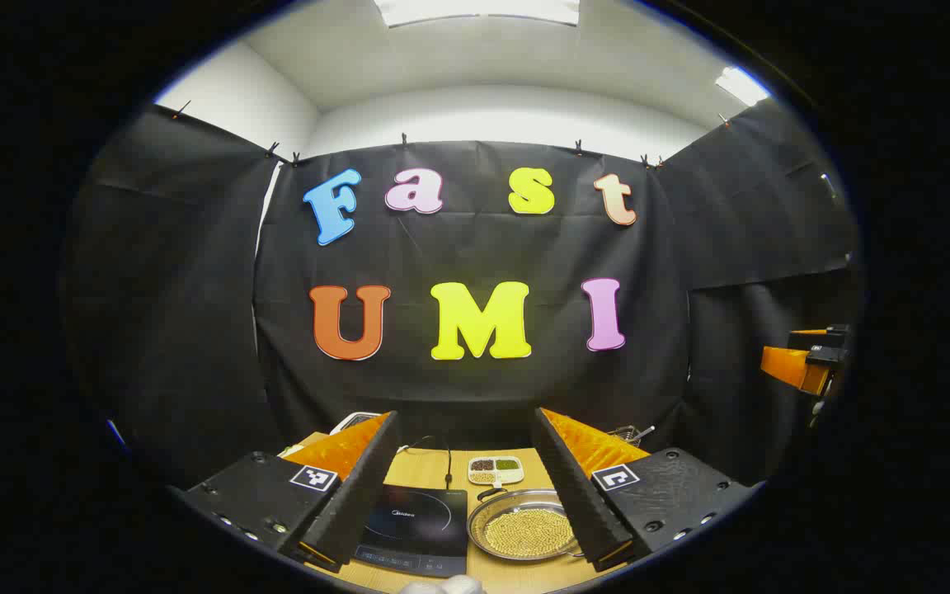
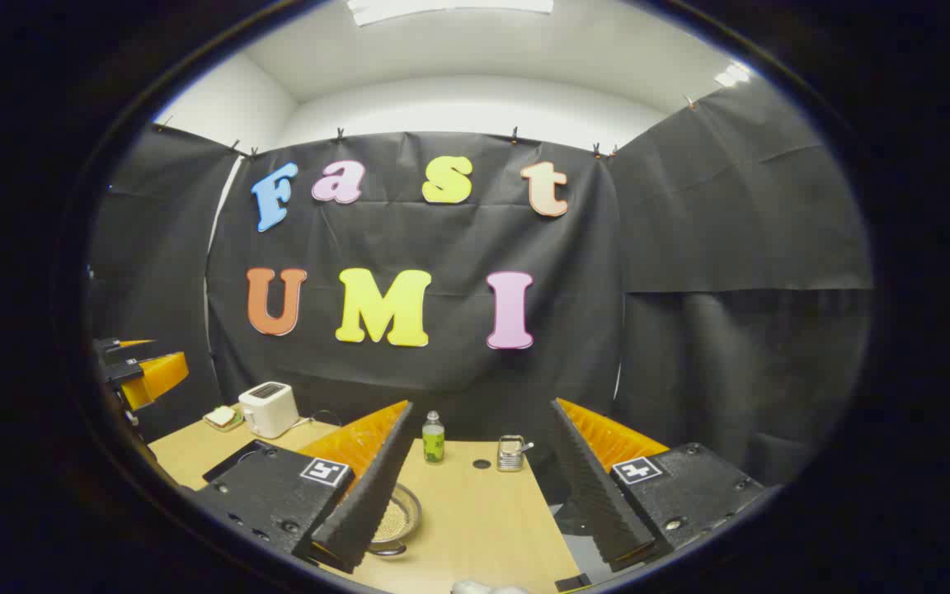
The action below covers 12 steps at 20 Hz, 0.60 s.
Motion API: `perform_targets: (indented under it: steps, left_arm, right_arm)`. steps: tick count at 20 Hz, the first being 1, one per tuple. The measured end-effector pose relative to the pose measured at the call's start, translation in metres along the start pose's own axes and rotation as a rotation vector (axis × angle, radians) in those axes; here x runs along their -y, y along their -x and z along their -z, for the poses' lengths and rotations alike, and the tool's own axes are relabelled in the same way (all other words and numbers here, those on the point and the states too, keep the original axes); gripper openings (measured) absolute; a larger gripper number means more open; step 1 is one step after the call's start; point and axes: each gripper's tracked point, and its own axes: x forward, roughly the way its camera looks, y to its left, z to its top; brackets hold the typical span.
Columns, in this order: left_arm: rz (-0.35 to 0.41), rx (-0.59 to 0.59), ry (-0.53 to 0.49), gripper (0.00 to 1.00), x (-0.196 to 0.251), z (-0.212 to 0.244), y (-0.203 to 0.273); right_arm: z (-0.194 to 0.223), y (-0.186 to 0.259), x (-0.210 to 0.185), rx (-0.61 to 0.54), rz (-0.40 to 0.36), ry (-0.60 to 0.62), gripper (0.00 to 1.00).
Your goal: First push the handle of the pot to place it horizontally, then grasp the pot with both hands and set it on the induction cooktop.
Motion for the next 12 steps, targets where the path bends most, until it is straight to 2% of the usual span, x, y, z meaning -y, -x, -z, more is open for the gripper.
perform_targets:
  steps: [1, 2, 6, 7, 8, 12]
  left_arm:
    - [0.003, 0.000, 0.002, 0.87, 0.0008, 0.0001, 0.0006]
    - [0.006, -0.003, 0.002, 0.96, 0.0009, 0.0006, 0.0012]
    - [0.006, -0.003, -0.002, 0.96, -0.0021, 0.0017, 0.0034]
    - [0.002, -0.002, -0.005, 0.96, -0.0049, 0.0013, 0.0045]
    - [-0.002, 0.002, -0.011, 0.96, -0.0067, 0.0000, 0.0057]
    - [0.010, 0.018, -0.022, 0.96, -0.0053, -0.0041, 0.0102]
  right_arm:
    - [0.0002, -0.0008, -0.0013, 0.000, 0.000, 0.000, 1.00]
    - [-0.0006, -0.0009, -0.0022, 0.000, 0.000, -0.001, 0.96]
    - [-0.0005, 0.0022, -0.0049, 0.003, 0.000, 0.003, 0.96]
    - [0.0014, 0.0018, -0.0060, 0.001, -0.001, 0.004, 1.00]
    - [0.0009, 0.0030, -0.0078, -0.001, -0.002, 0.002, 0.96]
    - [0.0011, 0.0066, -0.0049, -0.003, 0.016, -0.009, 0.96]
